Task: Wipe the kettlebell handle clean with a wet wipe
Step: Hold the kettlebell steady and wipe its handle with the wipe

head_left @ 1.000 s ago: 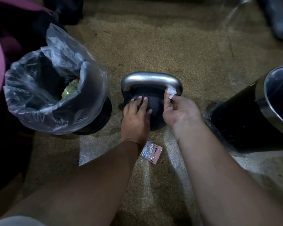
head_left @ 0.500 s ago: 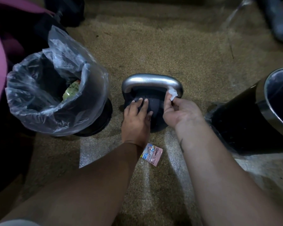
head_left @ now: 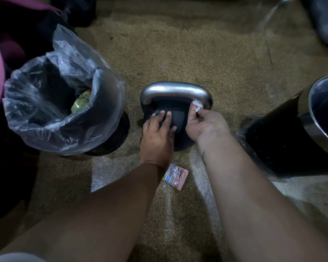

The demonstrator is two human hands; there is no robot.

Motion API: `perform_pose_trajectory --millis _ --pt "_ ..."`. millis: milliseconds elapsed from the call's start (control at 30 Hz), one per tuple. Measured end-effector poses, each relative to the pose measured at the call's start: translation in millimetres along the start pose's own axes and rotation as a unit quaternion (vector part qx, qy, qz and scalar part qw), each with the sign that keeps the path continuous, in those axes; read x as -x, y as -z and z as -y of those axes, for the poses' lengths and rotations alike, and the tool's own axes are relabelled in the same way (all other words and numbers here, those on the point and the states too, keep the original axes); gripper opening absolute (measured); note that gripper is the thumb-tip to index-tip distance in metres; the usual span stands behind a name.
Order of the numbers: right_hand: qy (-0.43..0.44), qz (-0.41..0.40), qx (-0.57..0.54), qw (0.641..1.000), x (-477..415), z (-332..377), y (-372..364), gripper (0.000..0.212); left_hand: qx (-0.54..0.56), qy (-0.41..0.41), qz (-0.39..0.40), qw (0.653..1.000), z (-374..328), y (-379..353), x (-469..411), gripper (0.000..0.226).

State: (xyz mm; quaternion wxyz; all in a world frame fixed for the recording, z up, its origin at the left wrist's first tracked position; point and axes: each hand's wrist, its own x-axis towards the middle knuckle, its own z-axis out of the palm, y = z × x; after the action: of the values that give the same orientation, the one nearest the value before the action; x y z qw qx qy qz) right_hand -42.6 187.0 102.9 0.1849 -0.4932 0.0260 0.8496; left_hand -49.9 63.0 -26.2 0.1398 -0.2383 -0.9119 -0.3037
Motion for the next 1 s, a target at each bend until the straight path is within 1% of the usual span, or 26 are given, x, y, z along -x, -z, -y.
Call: perform_pose_trajectory --millis 133,267,467,600,733,900,1000 --pt "-0.002 0.017 -0.006 1.000 3.5 1.1 4.4 0.032 0.007 0.000 0.011 1.000 -0.8 1.3 -0.8 0.040" --pt "0.002 0.006 -0.007 1.000 1.3 0.1 -0.8 0.031 0.002 -0.002 0.005 1.000 0.5 -0.6 0.1 0.040" --pt "0.000 0.025 0.017 1.000 3.8 0.8 5.7 0.030 0.002 -0.012 -0.002 1.000 0.0 0.1 -0.7 0.039" --pt "0.015 0.001 0.022 1.000 -2.5 0.2 0.8 0.034 0.003 -0.010 -0.003 1.000 0.9 -1.3 0.4 0.039" --pt "0.027 0.022 0.041 0.999 4.8 2.6 3.5 0.033 0.006 -0.005 0.006 1.000 -0.3 -0.2 -0.2 0.039" --pt "0.014 -0.002 0.038 0.999 -2.7 2.5 2.2 0.033 0.001 -0.011 -0.002 1.000 0.8 -1.2 0.0 0.039" --pt "0.020 0.007 0.044 0.999 1.2 3.5 6.4 0.031 0.003 -0.003 0.002 1.000 0.2 -0.2 0.3 0.040"
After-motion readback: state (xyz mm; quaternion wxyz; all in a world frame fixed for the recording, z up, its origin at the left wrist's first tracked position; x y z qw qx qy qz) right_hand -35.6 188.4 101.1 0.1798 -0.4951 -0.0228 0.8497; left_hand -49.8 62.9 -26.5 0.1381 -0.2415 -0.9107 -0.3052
